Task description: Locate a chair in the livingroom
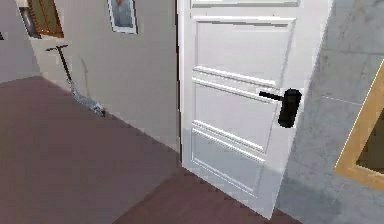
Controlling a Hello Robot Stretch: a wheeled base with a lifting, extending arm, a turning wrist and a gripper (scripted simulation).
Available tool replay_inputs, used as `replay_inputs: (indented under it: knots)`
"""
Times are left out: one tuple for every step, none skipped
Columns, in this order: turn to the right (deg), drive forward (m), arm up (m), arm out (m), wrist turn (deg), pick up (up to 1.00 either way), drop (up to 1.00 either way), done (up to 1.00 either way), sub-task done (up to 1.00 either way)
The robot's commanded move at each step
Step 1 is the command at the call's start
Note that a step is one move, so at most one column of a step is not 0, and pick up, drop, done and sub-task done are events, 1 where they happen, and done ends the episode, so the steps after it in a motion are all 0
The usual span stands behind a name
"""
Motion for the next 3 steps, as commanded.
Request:
replay_inputs:
  knots:
    - [-45.0, 0.00, 0.00, 0.00, 0.0, 0.00, 0.00, 0.00, 0.00]
    - [-3.0, 0.00, 0.00, 0.00, 0.0, 0.00, 0.00, 0.00, 0.00]
    - [0.0, 1.00, 0.00, 0.00, 0.0, 0.00, 0.00, 0.00, 0.00]
